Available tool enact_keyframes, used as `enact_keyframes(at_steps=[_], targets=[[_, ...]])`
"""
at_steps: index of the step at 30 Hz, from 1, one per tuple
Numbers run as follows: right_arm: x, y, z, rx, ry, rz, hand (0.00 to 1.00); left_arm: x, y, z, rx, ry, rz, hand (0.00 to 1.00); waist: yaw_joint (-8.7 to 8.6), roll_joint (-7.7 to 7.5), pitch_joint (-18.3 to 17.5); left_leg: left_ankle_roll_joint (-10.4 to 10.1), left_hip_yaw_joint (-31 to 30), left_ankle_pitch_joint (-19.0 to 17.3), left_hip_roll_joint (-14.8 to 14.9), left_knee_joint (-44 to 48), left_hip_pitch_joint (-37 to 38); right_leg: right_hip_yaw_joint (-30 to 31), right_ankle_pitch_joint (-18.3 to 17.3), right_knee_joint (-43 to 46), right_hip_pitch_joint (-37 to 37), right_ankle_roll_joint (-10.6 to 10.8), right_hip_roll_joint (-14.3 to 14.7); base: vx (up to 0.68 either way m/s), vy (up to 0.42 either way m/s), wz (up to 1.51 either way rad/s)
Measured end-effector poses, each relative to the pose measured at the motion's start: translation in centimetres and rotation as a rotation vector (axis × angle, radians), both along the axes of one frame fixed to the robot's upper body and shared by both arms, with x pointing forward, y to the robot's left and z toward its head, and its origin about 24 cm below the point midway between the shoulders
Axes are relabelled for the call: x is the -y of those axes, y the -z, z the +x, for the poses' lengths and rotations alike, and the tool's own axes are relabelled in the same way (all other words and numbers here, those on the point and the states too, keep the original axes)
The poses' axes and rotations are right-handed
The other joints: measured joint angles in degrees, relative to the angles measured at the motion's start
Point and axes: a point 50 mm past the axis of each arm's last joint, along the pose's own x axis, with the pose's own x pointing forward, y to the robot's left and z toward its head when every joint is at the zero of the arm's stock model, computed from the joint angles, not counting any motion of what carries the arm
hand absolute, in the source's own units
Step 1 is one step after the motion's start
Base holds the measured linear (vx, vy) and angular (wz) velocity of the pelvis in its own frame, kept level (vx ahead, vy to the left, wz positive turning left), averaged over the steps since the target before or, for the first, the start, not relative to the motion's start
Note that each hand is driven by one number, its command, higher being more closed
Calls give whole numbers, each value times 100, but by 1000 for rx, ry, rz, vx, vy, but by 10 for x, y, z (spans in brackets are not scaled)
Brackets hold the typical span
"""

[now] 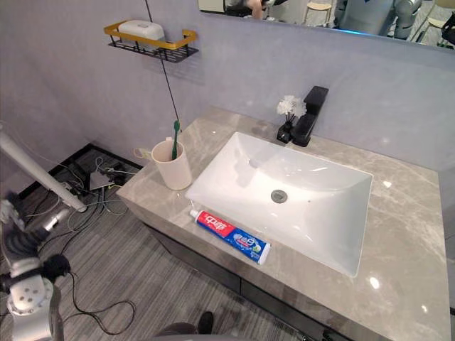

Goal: Organize washtable

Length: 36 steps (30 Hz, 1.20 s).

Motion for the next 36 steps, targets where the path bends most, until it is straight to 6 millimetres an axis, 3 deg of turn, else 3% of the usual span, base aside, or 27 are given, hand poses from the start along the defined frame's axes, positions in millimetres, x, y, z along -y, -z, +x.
enact_keyframes(at_steps=[2,4,7,10,16,22,26,32,36], targets=[[0,0,0,1,-2,0,0,21,-19,0,64,69,111,0,-9,36,-20,1,-3,1,0,8,7,1,0,16,-1,0,-2,-13,6,2],[1,-1,1,11,-10,9,0,57,-41,1,162,221,231,0,-41,91,-41,2,0,0,1,59,11,11,0,53,3,-1,-6,0,0,0],[0,-1,5,24,-27,11,0,90,-55,-1,236,403,342,0,-179,133,-34,7,9,-5,22,100,52,29,-2,70,14,-9,6,-49,8,-3],[0,-2,11,45,-87,14,0,120,-55,2,230,604,432,0,-306,151,-34,12,102,-10,61,90,122,147,-14,71,18,-40,11,-49,8,-16],[-8,-2,18,61,-161,34,0,161,-38,8,146,899,494,0,-334,153,-28,-25,429,-33,208,-240,305,497,-19,47,-67,-71,79,-37,0,-30],[-9,-2,17,57,-166,39,0,174,4,27,-89,1009,485,0,-367,79,-78,-69,696,43,314,-262,371,778,56,48,-183,-121,144,74,-17,-25],[-10,-2,23,71,-169,39,0,178,20,31,-173,1034,497,0,-470,-18,-88,-76,727,38,332,-266,379,801,53,39,-185,-125,157,18,-12,-5],[-14,-1,22,70,-165,53,0,179,42,42,-295,1021,613,0,-483,-15,-94,-78,872,33,385,-328,524,955,78,28,-178,-159,183,-53,6,-12],[-13,-3,25,81,-169,46,0,169,55,47,-380,988,698,0,-539,8,-116,-91,911,45,439,-433,604,968,104,-63,-149,-173,233,-45,-12,-8]])
